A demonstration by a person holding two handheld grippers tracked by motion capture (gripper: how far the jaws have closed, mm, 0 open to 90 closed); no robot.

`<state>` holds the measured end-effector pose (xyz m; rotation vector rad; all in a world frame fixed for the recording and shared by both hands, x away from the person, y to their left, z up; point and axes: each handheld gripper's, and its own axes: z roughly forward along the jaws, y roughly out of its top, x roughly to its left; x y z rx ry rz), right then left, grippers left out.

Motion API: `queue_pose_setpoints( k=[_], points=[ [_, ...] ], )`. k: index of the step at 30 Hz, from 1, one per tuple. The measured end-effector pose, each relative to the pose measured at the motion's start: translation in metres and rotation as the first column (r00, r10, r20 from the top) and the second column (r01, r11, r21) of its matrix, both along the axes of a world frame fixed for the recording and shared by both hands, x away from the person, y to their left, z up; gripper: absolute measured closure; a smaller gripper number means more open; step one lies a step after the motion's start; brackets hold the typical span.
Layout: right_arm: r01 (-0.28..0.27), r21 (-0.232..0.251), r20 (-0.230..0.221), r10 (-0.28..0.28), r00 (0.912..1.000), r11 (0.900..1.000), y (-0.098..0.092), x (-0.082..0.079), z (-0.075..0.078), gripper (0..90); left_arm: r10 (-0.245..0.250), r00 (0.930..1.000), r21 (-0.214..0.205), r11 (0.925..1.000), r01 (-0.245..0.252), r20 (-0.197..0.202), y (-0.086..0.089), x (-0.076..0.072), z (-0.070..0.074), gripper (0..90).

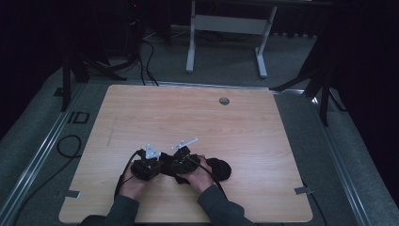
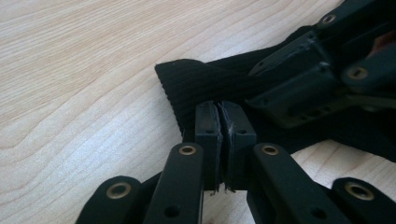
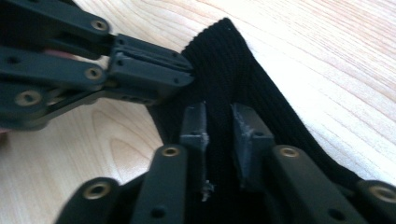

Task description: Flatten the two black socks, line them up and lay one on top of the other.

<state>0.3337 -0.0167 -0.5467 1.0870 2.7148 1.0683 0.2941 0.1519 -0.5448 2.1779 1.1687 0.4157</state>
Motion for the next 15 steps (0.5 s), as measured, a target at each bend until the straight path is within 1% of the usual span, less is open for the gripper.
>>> queue_pose_setpoints(
  k=[1, 2, 5, 6, 7, 8, 9, 11, 12, 13, 14, 15],
  points=[
    [-0.005, -0.002, 0.012, 0.005, 0.9999, 1.0000, 0.000, 0.000, 0.001, 71.4, 0.004, 1.0000, -0.005, 1.0000, -0.004, -0.002, 0.000, 0.000, -0.001, 87.7],
    [0.001, -0.008, 0.019, -0.001, 0.9998, 1.0000, -0.001, -0.002, 0.002, 70.4, 0.003, 1.0000, -0.008, 1.0000, -0.003, -0.006, 0.001, 0.001, -0.001, 88.0],
    [-0.006, 0.002, 0.066, 0.005, 0.9978, 1.0000, -0.011, -0.007, 0.014, 65.6, 0.003, 1.0000, -0.009, 1.0000, -0.003, -0.007, 0.000, 0.001, -0.002, 88.4],
    [-0.006, 0.002, 0.066, 0.005, 0.9978, 1.0000, -0.011, -0.007, 0.014, 65.6, 0.003, 1.0000, -0.009, 1.0000, -0.003, -0.007, 0.000, 0.001, -0.002, 88.5],
    [0.002, 0.013, 0.093, -0.004, 0.9956, 0.9999, -0.023, -0.011, 0.023, 64.8, 0.001, 1.0000, -0.009, 1.0000, -0.001, -0.009, 0.000, 0.001, -0.001, 88.5],
    [0.002, 0.013, 0.093, -0.004, 0.9956, 0.9999, -0.023, -0.011, 0.023, 64.8, 0.001, 1.0000, -0.009, 1.0000, -0.001, -0.009, 0.000, 0.001, -0.001, 88.5],
    [0.027, 0.028, 0.125, -0.030, 0.9917, 0.9993, -0.040, -0.013, 0.032, 64.6, 0.001, 1.0000, -0.010, 0.9999, -0.001, -0.009, 0.000, 0.001, -0.002, 88.5],
    [0.073, 0.036, 0.152, -0.078, 0.9853, 0.9966, -0.061, -0.013, 0.038, 64.7, 0.001, 1.0000, -0.013, 0.9999, -0.001, -0.008, 0.000, 0.001, -0.002, 88.6],
    [0.073, 0.036, 0.152, -0.078, 0.9853, 0.9966, -0.061, -0.013, 0.038, 64.7, 0.001, 1.0000, -0.013, 0.9999, -0.001, -0.008, 0.000, 0.001, -0.002, 88.7],
    [0.096, 0.044, 0.160, -0.102, 0.9819, 0.9944, -0.072, -0.013, 0.041, 64.8, 0.001, 1.0000, -0.013, 0.9999, -0.001, -0.008, 0.000, 0.001, -0.002, 88.7],
    [0.139, 0.057, 0.158, -0.146, 0.9765, 0.9886, -0.091, -0.011, 0.043, 65.1, 0.001, 1.0000, -0.014, 0.9999, -0.001, -0.006, 0.000, 0.001, -0.002, 88.7],
    [0.158, 0.062, 0.157, -0.166, 0.9735, 0.9854, -0.099, -0.010, 0.044, 65.3, 0.002, 1.0000, -0.015, 0.9999, -0.002, -0.006, 0.000, 0.001, -0.003, 88.7]
  ],
)
